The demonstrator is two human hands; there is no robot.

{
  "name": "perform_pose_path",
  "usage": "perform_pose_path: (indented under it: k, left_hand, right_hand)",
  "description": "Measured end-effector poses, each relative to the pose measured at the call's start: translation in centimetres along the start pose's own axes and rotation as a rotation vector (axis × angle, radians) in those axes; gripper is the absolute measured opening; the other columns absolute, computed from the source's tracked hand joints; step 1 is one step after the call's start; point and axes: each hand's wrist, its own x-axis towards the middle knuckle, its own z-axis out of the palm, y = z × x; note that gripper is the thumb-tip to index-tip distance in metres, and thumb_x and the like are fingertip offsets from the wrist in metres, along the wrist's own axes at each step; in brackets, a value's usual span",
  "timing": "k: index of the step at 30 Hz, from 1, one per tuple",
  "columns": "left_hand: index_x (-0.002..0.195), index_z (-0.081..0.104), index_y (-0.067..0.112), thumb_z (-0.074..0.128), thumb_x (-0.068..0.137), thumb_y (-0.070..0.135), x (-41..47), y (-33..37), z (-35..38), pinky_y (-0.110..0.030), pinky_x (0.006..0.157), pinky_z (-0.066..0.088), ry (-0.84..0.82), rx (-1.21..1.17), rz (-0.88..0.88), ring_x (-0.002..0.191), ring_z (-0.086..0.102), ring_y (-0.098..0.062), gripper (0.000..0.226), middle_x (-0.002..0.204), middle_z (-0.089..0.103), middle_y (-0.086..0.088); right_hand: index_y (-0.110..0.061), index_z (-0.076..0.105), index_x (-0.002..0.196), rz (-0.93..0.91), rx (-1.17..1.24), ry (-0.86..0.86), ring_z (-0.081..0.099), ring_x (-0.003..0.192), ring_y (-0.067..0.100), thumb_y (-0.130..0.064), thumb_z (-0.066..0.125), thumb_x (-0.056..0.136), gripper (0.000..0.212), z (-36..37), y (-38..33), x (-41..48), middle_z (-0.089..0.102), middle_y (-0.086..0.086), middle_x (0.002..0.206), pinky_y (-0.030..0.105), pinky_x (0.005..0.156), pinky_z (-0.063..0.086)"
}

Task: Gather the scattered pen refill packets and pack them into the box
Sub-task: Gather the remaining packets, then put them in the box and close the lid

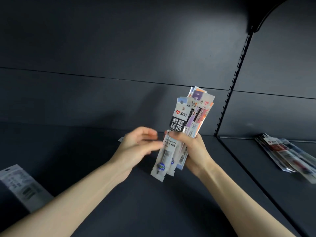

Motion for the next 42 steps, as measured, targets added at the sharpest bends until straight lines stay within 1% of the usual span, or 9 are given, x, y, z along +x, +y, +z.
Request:
perform_pose_path:
  k: [5, 10, 16, 19, 23, 26, 31, 37, 42]
  left_hand:
    - [0.121, 0.056, 0.017, 0.07, 0.073, 0.021, 0.7, 3.9, -0.1, -0.019, 0.086, 0.05, -0.225, -0.119, 0.171, 0.108, 0.064, -0.006, 0.051, 0.113, 0.07, 0.004]
    - [0.099, 0.07, 0.01, 0.078, 0.067, 0.017, 1.1, 5.2, 0.6, -0.034, 0.085, 0.057, -0.231, 0.081, 0.198, 0.092, 0.071, -0.02, 0.034, 0.099, 0.074, -0.009]
    - [0.09, 0.071, 0.002, 0.078, 0.07, 0.001, 0.4, 3.5, 0.4, -0.029, 0.076, 0.058, -0.168, 0.13, 0.192, 0.083, 0.072, -0.018, 0.022, 0.089, 0.074, -0.012]
    - [0.088, 0.071, 0.004, 0.08, 0.069, 0.004, 0.8, 3.8, 0.5, -0.029, 0.078, 0.059, -0.147, 0.091, 0.199, 0.085, 0.072, -0.017, 0.02, 0.092, 0.074, -0.014]
    - [0.087, 0.072, 0.013, 0.078, 0.075, 0.013, 1.3, 3.3, 0.7, -0.03, 0.078, 0.056, -0.194, 0.138, 0.17, 0.085, 0.072, -0.015, 0.014, 0.083, 0.074, -0.003]
    - [0.1, 0.07, 0.012, 0.073, 0.08, 0.014, 1.7, 2.9, 0.7, -0.029, 0.081, 0.056, -0.215, 0.12, 0.155, 0.091, 0.071, -0.016, 0.021, 0.095, 0.075, -0.007]
    - [0.11, 0.062, 0.02, 0.072, 0.075, 0.03, 2.8, 2.6, -1.0, -0.021, 0.091, 0.05, -0.4, 0.133, 0.077, 0.106, 0.065, -0.006, 0.038, 0.109, 0.07, 0.006]
    - [0.131, 0.052, 0.02, 0.054, 0.092, 0.037, 6.4, -3.3, -5.6, -0.035, 0.111, 0.033, -0.266, 0.837, -0.016, 0.125, 0.051, -0.016, 0.042, 0.134, 0.056, 0.002]
    - [0.116, 0.064, 0.018, 0.051, 0.094, 0.04, 6.4, -3.8, -5.7, -0.037, 0.096, 0.04, -0.222, 1.234, 0.149, 0.108, 0.056, -0.023, 0.033, 0.112, 0.062, 0.002]
  right_hand:
    - [-0.008, 0.066, 0.107, -0.064, -0.071, -0.18, 0.067, 0.096, 0.024, -0.001, 0.066, 0.072, 0.036, 1.5, -0.6, 0.1, 0.069, 0.01, 0.1, 0.038, 0.086, 0.055]
    - [-0.008, 0.069, 0.1, 0.037, -0.301, -0.29, 0.067, 0.101, 0.026, -0.005, 0.068, 0.071, 0.029, 2.7, -0.5, -0.4, 0.07, 0.013, 0.099, 0.044, 0.094, 0.053]
    - [-0.001, 0.064, 0.101, -0.042, -0.46, -0.176, 0.072, 0.087, 0.023, 0.003, 0.078, 0.069, 0.035, 3.6, 1.2, -1.6, 0.073, 0.013, 0.089, 0.032, 0.078, 0.058]
    - [-0.006, 0.067, 0.085, -0.076, -0.496, -0.14, 0.071, 0.085, 0.026, 0.005, 0.075, 0.068, 0.022, 3.8, 0.8, -1.2, 0.072, 0.016, 0.084, 0.04, 0.08, 0.059]
    - [0.0, 0.068, 0.091, -0.024, -0.495, -0.18, 0.071, 0.083, 0.02, 0.003, 0.076, 0.069, 0.024, 3.4, 0.7, -0.7, 0.073, 0.017, 0.088, 0.034, 0.078, 0.059]
    - [0.001, 0.068, 0.087, 0.007, -0.496, -0.12, 0.07, 0.076, 0.012, 0.003, 0.075, 0.071, 0.018, 3.3, 1.1, -0.7, 0.072, 0.006, 0.079, 0.024, 0.07, 0.056]
    - [-0.005, 0.071, 0.088, -0.008, -0.442, -0.001, 0.068, 0.08, 0.016, 0.001, 0.074, 0.07, 0.019, 1.8, 1.1, -0.4, 0.072, 0.008, 0.086, 0.029, 0.077, 0.057]
    - [-0.008, 0.068, 0.072, 0.031, -0.409, 0.112, 0.067, 0.065, 0.016, 0.008, 0.068, 0.074, 0.016, 0.0, 0.8, 0.3, 0.071, 0.005, 0.066, 0.028, 0.068, 0.056]
    - [-0.009, 0.061, 0.067, 0.011, -0.395, 0.079, 0.059, 0.06, 0.014, 0.003, 0.066, 0.073, 0.014, 0.1, 1.1, 0.5, 0.061, 0.005, 0.059, 0.022, 0.063, 0.051]
